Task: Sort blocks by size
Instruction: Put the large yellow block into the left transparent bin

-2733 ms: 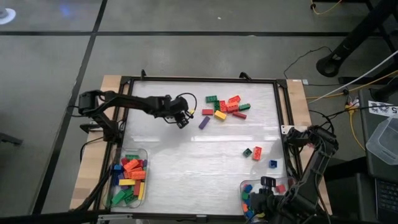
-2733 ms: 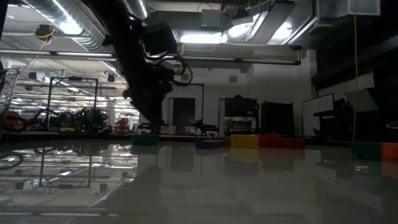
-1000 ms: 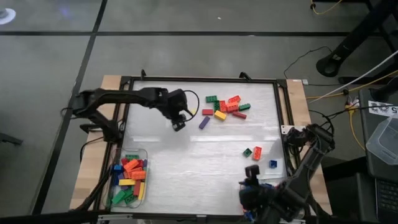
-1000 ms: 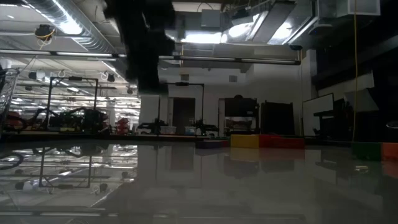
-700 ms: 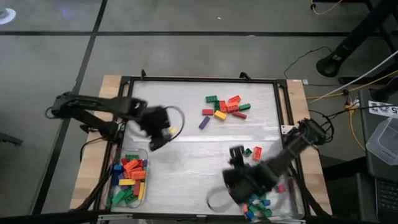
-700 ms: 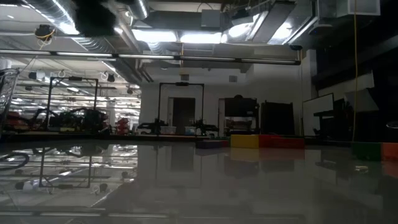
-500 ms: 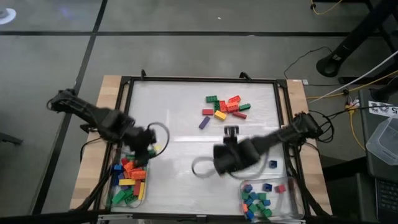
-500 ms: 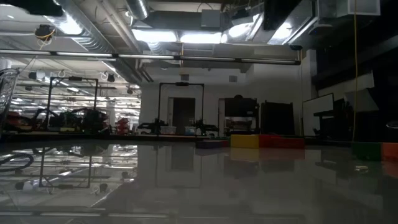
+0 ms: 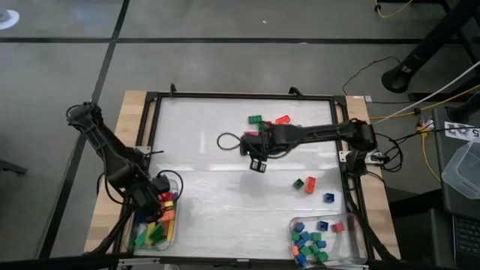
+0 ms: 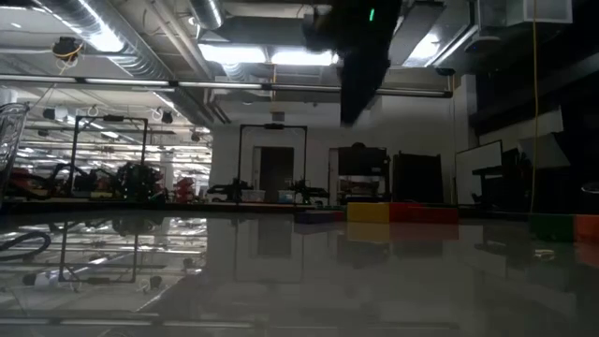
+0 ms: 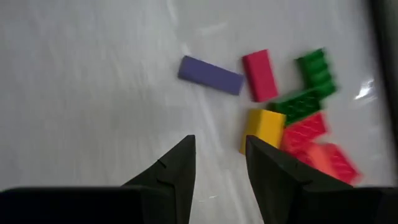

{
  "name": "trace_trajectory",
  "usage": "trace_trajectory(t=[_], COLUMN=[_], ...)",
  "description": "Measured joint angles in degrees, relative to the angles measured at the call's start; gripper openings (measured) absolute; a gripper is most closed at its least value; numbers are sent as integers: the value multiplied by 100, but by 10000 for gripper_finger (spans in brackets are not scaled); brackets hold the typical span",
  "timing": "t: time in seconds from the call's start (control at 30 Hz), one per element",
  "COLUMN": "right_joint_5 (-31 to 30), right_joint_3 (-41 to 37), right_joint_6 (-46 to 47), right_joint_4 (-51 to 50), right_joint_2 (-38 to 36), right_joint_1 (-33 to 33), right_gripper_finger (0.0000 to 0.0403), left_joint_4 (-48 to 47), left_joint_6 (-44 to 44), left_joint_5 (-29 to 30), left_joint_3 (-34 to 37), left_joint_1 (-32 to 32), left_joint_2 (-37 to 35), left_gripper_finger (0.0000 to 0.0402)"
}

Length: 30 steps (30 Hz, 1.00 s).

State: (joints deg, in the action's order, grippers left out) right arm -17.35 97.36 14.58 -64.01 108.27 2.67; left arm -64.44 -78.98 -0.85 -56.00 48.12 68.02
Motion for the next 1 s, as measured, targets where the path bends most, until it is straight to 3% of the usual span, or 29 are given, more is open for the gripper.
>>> trace_trajectory(t=[0.2, 0.37, 0.67, 1.0], right_joint_5=[495, 546, 469, 507], right_joint_3=[-1116, -1743, -2230, -2671], right_joint_6=[12, 199, 380, 377], right_joint_4=[1190, 1767, 1900, 2275], right_joint_2=[9, 11, 6, -39], right_joint_1=[-588, -1018, -1521, -1545], right_gripper_finger=[140, 140, 140, 140], left_joint_4=[36, 45, 43, 43], left_joint_6=[47, 153, 306, 408], left_joint_5=[1, 3, 5, 7], left_joint_3=[235, 242, 242, 242], left_joint_1=[105, 103, 103, 103], left_joint_2=[1, 1, 1, 1], left_gripper_finger=[165, 166, 166, 166])
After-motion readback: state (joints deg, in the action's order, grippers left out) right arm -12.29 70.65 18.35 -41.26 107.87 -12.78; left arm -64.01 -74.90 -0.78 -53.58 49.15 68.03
